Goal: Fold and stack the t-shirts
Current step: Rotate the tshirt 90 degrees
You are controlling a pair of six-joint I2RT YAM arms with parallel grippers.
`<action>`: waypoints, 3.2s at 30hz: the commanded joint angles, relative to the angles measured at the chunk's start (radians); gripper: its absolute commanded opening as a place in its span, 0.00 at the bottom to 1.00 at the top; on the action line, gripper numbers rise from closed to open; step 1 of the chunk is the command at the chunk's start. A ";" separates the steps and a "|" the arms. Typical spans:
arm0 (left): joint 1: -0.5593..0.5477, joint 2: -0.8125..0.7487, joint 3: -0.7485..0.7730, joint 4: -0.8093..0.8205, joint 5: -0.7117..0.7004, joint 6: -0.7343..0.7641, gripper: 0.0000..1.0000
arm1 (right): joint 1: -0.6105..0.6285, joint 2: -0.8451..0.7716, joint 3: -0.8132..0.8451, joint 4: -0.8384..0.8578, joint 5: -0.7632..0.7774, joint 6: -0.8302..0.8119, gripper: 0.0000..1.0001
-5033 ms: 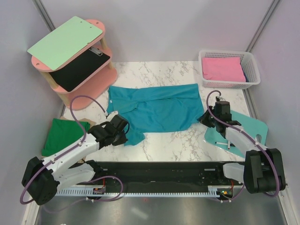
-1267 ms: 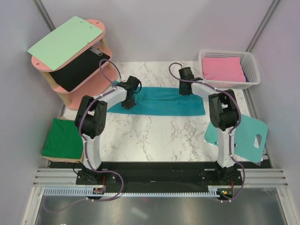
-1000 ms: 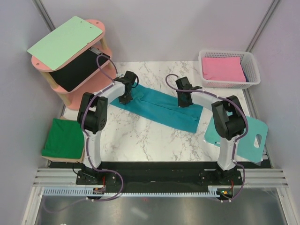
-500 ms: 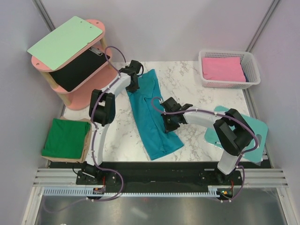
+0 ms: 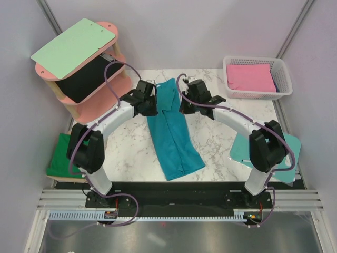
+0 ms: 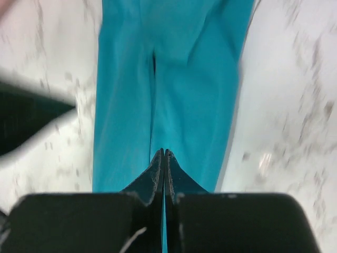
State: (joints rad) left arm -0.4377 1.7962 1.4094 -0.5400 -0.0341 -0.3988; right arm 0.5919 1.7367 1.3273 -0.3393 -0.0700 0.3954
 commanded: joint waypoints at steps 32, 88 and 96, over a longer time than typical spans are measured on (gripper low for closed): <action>-0.338 -0.193 -0.500 0.012 -0.064 -0.305 0.02 | -0.233 0.612 0.438 0.224 0.012 0.071 0.00; -0.338 -0.721 -0.609 -0.078 -0.308 -0.264 0.02 | -0.124 0.921 1.000 0.040 0.452 -0.245 0.00; -0.338 -0.715 -0.615 -0.078 -0.316 -0.271 0.02 | -0.187 0.904 1.018 0.077 0.461 -0.270 0.00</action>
State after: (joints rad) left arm -0.7746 1.0851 0.8028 -0.6228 -0.3141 -0.6868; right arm 0.4416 2.6717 2.3306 -0.2714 0.3405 0.1608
